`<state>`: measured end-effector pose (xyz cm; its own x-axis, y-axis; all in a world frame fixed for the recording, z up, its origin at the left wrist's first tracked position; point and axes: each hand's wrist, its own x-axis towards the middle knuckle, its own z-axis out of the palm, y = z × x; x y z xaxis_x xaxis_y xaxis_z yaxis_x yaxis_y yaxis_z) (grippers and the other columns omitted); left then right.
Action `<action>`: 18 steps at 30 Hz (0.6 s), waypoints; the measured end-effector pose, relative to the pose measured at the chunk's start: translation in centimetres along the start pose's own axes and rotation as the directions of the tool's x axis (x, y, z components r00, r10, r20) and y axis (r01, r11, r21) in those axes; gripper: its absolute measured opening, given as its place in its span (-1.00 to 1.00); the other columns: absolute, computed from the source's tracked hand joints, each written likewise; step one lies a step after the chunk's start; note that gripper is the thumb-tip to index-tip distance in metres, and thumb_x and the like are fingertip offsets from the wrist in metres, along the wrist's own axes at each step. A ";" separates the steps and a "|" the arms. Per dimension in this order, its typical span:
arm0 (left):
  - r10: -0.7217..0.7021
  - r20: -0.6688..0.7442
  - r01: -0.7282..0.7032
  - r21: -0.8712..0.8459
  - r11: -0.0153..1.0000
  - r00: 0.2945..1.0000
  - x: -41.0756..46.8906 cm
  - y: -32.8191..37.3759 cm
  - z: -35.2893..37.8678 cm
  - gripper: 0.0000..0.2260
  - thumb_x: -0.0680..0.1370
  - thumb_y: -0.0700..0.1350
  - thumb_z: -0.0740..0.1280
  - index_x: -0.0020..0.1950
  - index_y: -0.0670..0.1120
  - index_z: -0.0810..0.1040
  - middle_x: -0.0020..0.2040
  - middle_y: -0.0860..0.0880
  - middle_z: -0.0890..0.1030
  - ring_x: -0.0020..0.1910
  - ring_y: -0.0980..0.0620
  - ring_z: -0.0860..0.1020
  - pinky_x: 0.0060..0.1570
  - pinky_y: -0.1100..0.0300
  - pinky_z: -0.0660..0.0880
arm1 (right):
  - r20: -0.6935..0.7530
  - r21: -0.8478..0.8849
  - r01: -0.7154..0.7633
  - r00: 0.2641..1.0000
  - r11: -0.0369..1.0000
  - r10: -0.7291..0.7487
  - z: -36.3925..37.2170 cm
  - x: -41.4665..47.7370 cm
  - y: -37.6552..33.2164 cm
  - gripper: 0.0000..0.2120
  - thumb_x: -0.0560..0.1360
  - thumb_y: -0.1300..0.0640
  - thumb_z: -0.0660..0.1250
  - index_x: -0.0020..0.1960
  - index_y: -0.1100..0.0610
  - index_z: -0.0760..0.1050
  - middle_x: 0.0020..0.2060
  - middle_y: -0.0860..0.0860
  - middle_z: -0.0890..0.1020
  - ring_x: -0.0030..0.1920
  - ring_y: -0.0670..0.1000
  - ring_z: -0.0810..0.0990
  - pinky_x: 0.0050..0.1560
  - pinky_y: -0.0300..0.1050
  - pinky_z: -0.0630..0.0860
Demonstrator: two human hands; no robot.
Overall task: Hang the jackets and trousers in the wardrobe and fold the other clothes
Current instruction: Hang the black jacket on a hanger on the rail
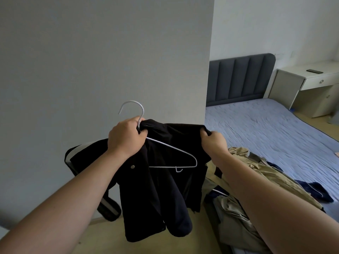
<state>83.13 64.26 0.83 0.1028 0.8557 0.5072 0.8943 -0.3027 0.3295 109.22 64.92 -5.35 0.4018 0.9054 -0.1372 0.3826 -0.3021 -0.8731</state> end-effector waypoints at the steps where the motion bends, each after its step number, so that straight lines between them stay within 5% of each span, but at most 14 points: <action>1: -0.019 -0.020 0.019 0.008 1.000 1.000 0.1 -0.1 0.1 -0.84 0.53 -0.07 0.37 0.10 0.00 0.62 -0.20 0.04 0.58 -0.15 -0.15 0.59 -0.12 0.01 0.56 | -0.009 -0.004 0.072 0.997 0.997 -0.072 0.2 -0.4 -1.0 -0.55 0.66 -0.20 0.11 0.02 0.18 0.49 -0.22 0.03 0.56 -0.25 0.03 0.53 -0.33 -0.13 0.35; 4: -0.055 -0.050 0.057 0.033 0.998 0.997 0.1 -0.4 0.4 -0.80 0.56 -0.04 0.33 0.15 -0.05 0.60 -0.09 -0.02 0.63 -0.10 -0.15 0.60 -0.10 0.00 0.55 | 0.006 -0.069 0.297 0.955 0.952 -0.298 0.6 -2.2 -4.6 -0.55 0.67 -0.24 0.05 -0.11 0.10 0.43 -0.30 -0.04 0.51 -0.30 -0.05 0.50 -0.38 -0.13 0.29; 9: -0.032 -0.085 0.036 0.052 0.998 0.996 -0.3 -0.7 0.4 -0.85 0.62 -0.03 0.31 -0.02 -0.10 0.52 -0.19 -0.02 0.55 -0.22 -0.09 0.58 -0.15 -0.07 0.60 | 0.069 -0.247 0.521 0.851 0.817 -0.521 -0.1 -4.2 -9.6 -0.56 0.65 -0.23 0.09 -0.29 0.01 0.34 -0.41 -0.05 0.49 -0.39 -0.05 0.47 -0.44 -0.15 0.22; 14: -0.050 -0.020 0.050 -0.004 0.999 0.999 0.4 -2.0 -0.6 -0.91 0.59 0.03 0.35 -0.04 0.04 0.55 -0.18 0.03 0.59 -0.18 -0.06 0.60 -0.12 -0.03 0.60 | -0.007 -0.555 0.504 0.792 0.662 -0.610 -2.2 -3.3 -10.7 -0.51 0.62 -0.31 0.07 -0.30 0.01 0.35 -0.36 -0.02 0.51 -0.37 0.02 0.48 -0.44 -0.17 0.27; 18: -0.143 0.129 0.166 -0.190 0.968 0.981 1.3 -4.3 -1.4 -0.97 0.51 0.05 0.43 -0.07 0.19 0.61 -0.23 0.16 0.62 -0.18 0.13 0.59 -0.21 0.20 0.50 | -0.006 -0.692 0.408 0.822 0.596 -0.570 -3.8 -1.7 -9.0 -0.48 0.63 -0.35 0.02 -0.28 0.02 0.33 -0.28 0.04 0.54 -0.29 0.12 0.51 -0.34 -0.07 0.39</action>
<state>78.82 66.12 1.17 0.0292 0.9373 0.3474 0.7996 -0.2304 0.5546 108.29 64.93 4.50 0.1172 0.9144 0.3875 0.9675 -0.0170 -0.2525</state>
